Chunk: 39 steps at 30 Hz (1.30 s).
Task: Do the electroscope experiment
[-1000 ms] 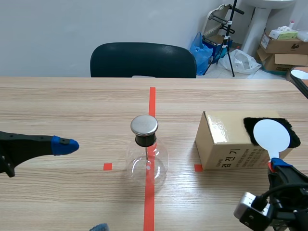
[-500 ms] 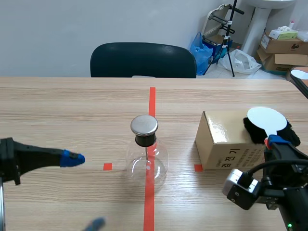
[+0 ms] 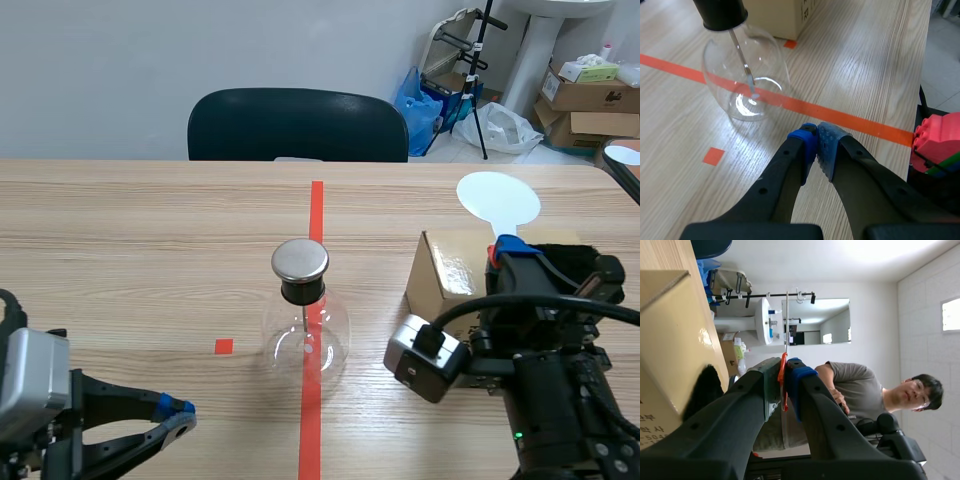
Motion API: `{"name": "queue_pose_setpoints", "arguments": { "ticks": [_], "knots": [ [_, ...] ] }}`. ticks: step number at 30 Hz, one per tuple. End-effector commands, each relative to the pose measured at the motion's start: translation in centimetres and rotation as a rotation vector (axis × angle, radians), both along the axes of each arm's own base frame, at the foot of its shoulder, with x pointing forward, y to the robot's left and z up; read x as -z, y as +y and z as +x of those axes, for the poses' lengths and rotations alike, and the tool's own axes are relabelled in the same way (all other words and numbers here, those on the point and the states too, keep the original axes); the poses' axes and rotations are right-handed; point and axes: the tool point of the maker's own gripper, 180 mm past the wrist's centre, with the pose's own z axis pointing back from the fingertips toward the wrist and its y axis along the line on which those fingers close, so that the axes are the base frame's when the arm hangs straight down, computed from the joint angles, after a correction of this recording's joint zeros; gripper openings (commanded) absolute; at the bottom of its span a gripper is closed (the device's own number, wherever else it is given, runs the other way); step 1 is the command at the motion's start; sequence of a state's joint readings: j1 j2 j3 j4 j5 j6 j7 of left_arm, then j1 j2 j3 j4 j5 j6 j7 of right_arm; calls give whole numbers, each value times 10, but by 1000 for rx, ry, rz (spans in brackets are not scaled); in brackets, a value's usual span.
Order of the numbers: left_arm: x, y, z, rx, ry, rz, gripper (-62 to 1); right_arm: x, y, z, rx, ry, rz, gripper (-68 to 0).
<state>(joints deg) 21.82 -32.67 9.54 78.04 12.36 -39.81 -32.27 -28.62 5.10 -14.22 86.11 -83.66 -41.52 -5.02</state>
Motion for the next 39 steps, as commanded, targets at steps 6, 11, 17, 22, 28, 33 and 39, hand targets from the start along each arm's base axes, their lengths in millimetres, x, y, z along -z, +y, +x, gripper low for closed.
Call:
{"name": "queue_pose_setpoints", "arguments": {
  "ticks": [6, 11, 17, 22, 28, 33, 39],
  "knots": [
    [12, -4, 40, -37, -3, -70, -578, -13, 21, 4, -45, -39, 33, -665],
    [18, -2, 77, -111, -14, -100, -578, -8, 32, 7, -74, -7, 28, -665],
    [23, 0, 99, -151, -10, -110, -578, -3, 45, 7, -118, 25, 20, -665],
    [23, 1, 100, -159, -10, -122, -577, -4, 55, 5, -167, 18, 9, -665],
    [23, -2, 99, -153, -11, -126, -577, -1, 66, -1, -226, 27, -4, -665],
    [23, -5, 98, -153, -9, -132, -570, 2, 69, -5, -255, 34, -20, -665],
    [23, -8, 95, -124, -27, -128, -570, 2, 70, -6, -264, 36, -22, -665]
  ]
}}
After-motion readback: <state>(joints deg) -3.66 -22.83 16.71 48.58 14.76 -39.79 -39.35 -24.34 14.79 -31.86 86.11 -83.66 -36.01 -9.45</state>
